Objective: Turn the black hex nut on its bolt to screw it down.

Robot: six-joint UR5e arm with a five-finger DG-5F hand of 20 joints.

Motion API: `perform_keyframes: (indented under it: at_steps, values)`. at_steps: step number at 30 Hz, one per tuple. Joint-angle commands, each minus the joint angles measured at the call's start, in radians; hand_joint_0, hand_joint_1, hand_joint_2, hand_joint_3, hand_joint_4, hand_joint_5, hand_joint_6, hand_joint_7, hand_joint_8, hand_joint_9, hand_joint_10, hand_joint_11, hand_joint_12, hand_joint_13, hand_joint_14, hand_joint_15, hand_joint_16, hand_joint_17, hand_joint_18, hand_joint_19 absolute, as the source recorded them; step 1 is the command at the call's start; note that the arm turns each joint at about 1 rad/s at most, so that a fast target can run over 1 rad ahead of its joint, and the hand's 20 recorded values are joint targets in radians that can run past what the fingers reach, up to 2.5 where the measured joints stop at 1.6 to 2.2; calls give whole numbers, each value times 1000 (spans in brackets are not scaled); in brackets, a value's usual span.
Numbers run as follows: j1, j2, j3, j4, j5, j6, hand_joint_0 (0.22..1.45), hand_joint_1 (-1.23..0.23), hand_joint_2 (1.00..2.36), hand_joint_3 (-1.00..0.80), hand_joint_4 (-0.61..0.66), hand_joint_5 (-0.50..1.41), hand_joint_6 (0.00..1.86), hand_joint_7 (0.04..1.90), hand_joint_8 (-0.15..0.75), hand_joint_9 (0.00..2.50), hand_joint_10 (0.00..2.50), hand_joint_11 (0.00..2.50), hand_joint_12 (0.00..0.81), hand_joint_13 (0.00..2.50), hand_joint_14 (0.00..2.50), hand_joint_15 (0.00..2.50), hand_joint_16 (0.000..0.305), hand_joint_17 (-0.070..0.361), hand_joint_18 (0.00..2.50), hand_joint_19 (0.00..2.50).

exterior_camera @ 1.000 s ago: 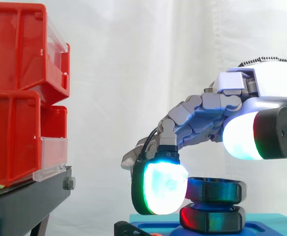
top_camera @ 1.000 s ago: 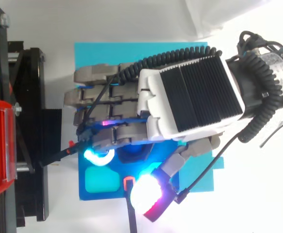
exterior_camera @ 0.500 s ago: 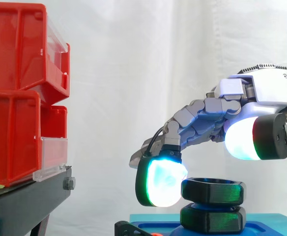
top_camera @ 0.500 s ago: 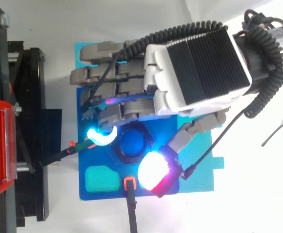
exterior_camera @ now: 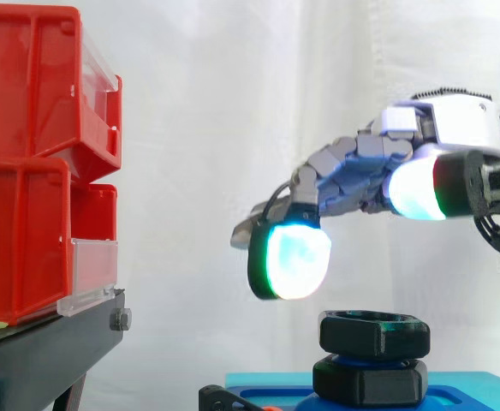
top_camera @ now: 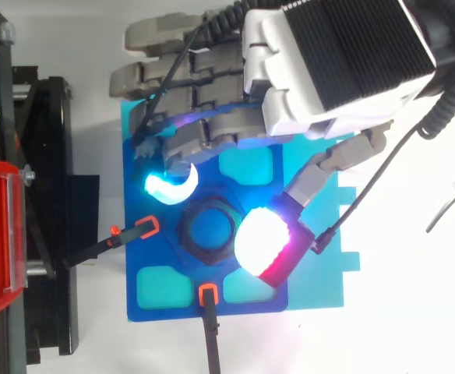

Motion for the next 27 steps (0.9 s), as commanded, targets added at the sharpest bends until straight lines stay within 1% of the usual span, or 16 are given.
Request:
perform_keyframes:
  at_steps: [1,4,6,8,9,12,16,17,19,21,24,25,27]
  values:
    - [6,-1,13,-3,-3,15,494,-312,1000,-500,260,-193,713,805,312,473,10,429,347,402,5,151,42,94,134,141]
    - [11,-1,13,-3,10,13,494,-312,1000,-500,259,-188,688,839,312,473,10,420,347,401,5,150,42,94,130,136]
    - [21,-1,13,0,31,13,494,-312,1000,-500,253,-183,663,880,311,473,10,430,347,402,5,151,42,94,127,131]
    - [27,-1,13,0,40,13,495,-311,1000,-500,249,-181,652,893,310,473,12,424,348,401,5,151,42,94,126,132]
    - [34,-1,13,0,50,12,495,-311,1000,-500,254,-179,644,902,311,476,12,425,348,402,5,148,42,94,126,132]
    - [43,-1,13,0,59,12,495,-309,1000,-500,258,-176,635,910,312,481,10,431,348,400,5,150,42,94,124,138]
    - [67,-1,12,-3,86,10,495,-310,1000,-500,261,-174,627,926,313,483,10,421,347,398,5,154,42,94,119,134]
    - [81,-1,12,-5,108,10,495,-310,1000,-500,258,-172,620,941,313,483,10,428,347,398,5,154,42,94,119,134]
    - [87,-2,12,-5,114,10,495,-310,1000,-500,254,-169,611,958,315,485,10,431,347,398,6,154,42,94,118,134]
    - [100,-2,-5,1,117,8,495,-310,1000,-500,251,-168,608,971,313,488,10,429,347,399,5,151,42,94,116,142]
    - [109,-2,-13,12,123,7,495,-313,1000,-500,246,-167,605,980,315,488,12,428,347,398,5,147,42,94,117,135]
    - [118,-1,-33,23,135,10,495,-316,1000,-500,252,-166,605,980,314,489,10,430,347,397,5,151,42,94,116,133]
    - [129,-2,-43,47,152,13,491,-338,1000,-500,248,-166,604,980,315,490,10,421,348,398,5,150,42,94,118,136]
